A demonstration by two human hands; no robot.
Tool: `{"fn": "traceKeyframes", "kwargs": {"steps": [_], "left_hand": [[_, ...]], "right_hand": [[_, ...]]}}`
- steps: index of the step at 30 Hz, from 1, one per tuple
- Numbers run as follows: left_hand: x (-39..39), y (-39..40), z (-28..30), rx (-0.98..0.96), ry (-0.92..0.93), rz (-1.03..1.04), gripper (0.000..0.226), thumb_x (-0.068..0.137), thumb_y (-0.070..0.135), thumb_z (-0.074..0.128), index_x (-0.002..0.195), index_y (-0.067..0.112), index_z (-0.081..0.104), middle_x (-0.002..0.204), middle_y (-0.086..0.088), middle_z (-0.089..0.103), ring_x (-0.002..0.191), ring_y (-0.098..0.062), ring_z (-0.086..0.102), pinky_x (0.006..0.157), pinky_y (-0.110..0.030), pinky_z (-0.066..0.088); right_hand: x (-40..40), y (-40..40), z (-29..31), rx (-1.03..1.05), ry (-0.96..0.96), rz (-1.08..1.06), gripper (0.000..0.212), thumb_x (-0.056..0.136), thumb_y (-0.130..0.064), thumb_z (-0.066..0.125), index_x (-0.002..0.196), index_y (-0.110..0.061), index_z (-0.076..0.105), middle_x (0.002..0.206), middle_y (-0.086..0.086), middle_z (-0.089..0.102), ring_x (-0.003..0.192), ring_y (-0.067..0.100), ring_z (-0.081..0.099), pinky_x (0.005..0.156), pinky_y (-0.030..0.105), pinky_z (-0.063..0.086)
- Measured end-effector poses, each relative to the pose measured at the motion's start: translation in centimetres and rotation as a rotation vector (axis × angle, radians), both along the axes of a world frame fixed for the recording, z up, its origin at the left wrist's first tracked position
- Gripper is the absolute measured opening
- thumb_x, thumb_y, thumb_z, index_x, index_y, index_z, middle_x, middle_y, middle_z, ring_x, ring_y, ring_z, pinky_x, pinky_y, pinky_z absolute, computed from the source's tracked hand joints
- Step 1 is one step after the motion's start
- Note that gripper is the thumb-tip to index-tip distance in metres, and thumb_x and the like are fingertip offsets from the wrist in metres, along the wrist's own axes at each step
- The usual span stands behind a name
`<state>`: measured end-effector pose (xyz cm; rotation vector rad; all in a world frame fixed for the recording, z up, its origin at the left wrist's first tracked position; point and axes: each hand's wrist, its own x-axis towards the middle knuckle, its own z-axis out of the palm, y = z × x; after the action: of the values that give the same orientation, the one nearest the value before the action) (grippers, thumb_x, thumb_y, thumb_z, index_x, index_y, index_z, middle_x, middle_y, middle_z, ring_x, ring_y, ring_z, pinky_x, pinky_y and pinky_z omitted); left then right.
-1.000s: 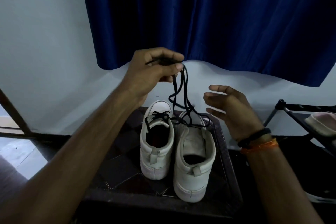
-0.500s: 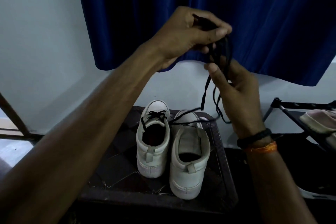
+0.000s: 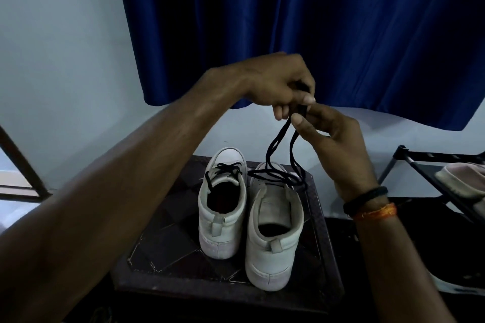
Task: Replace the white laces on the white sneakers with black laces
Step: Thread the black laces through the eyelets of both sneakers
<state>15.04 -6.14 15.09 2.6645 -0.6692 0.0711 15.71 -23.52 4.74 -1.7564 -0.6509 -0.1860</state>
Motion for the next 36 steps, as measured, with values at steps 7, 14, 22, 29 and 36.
{"fn": "traceKeyframes", "kwargs": {"steps": [7,14,22,29,36], "left_hand": [[0.6,-1.6,-0.6,0.235,-0.141,0.071,0.032,0.105,0.021,0.044,0.082,0.007,0.062,0.065,0.003,0.057,0.06,-0.012,0.054,0.061,-0.027,0.042],[1.1,-2.6,-1.3,0.037,-0.334,0.021,0.027,0.102,0.018,0.043,0.088,0.005,0.062,0.093,-0.004,0.053,0.084,-0.014,0.054,0.068,-0.024,0.04],[1.2,-1.0,-4.2,-0.265,0.219,0.174,0.053,0.097,0.06,0.05,0.128,0.017,0.06,0.121,0.004,0.064,0.082,-0.008,0.066,0.063,-0.025,0.051],[1.7,1.4,-9.5,0.052,0.75,0.299,0.065,0.071,0.03,0.091,0.128,0.025,0.062,0.131,-0.014,0.058,0.096,-0.02,0.067,0.074,-0.031,0.062],[3.1,0.7,-10.8,0.092,0.467,0.322,0.011,0.083,0.003,0.077,0.083,0.013,0.074,0.083,-0.002,0.077,0.062,-0.013,0.071,0.057,-0.02,0.052]], "right_hand": [[0.3,0.2,-0.6,-0.043,-0.045,-0.147,0.034,0.085,-0.054,0.072,0.105,-0.028,0.079,0.103,-0.013,0.075,0.091,0.003,0.069,0.085,0.039,0.059],[0.4,-0.5,-0.1,0.21,-0.051,-0.142,0.021,0.092,-0.04,0.071,0.091,-0.02,0.078,0.086,-0.002,0.076,0.083,0.014,0.069,0.066,0.031,0.056],[0.8,-1.5,0.2,0.264,-0.006,-0.16,0.022,0.097,-0.031,0.065,0.101,-0.012,0.075,0.078,-0.001,0.075,0.064,-0.001,0.06,0.064,0.021,0.046],[1.1,-1.7,-0.1,0.284,0.086,-0.114,0.02,0.104,-0.023,0.055,0.102,-0.012,0.072,0.077,0.006,0.066,0.082,0.024,0.073,0.078,0.039,0.061],[1.4,-2.2,-0.1,0.187,0.055,-0.155,0.018,0.103,-0.022,0.055,0.099,-0.019,0.073,0.095,0.002,0.072,0.06,0.009,0.062,0.048,0.024,0.044]]}}
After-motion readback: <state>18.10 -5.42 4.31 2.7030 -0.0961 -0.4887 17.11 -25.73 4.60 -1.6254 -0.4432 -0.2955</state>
